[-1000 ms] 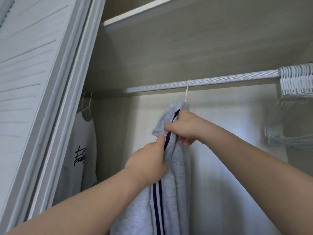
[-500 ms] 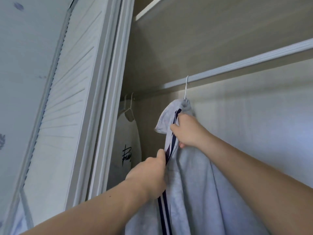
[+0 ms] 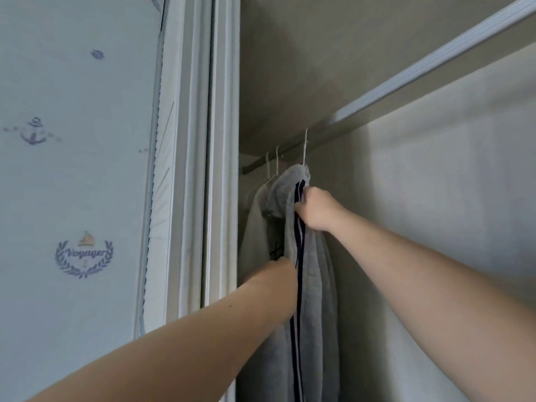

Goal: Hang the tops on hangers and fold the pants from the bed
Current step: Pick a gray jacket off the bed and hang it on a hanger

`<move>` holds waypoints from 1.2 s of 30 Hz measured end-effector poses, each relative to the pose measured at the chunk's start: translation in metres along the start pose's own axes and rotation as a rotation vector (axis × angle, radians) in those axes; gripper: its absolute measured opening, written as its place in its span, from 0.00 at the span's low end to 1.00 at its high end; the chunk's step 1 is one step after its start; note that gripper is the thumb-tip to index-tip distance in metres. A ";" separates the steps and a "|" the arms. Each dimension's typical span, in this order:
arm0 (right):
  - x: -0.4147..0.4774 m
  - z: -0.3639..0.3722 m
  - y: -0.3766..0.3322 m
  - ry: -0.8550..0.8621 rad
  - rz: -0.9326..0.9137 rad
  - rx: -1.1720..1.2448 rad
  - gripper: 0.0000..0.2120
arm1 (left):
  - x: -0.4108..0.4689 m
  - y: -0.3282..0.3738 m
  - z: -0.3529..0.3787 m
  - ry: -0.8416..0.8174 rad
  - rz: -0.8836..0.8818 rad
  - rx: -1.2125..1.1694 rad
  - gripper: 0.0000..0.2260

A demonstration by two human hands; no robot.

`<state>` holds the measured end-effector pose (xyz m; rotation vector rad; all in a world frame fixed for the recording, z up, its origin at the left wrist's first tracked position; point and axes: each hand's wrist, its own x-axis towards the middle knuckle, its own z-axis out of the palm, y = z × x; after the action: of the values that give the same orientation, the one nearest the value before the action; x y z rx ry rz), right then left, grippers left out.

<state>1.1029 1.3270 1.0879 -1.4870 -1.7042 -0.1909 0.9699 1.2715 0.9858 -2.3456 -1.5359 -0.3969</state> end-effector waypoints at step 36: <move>-0.245 0.025 -0.219 0.072 -0.480 -0.309 0.37 | -0.341 -0.177 -0.089 0.564 0.184 0.576 0.25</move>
<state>0.8840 1.0980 0.9962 -1.2349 -2.0150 -0.7831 0.6699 1.0177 0.9522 -1.7104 -0.9885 -0.4469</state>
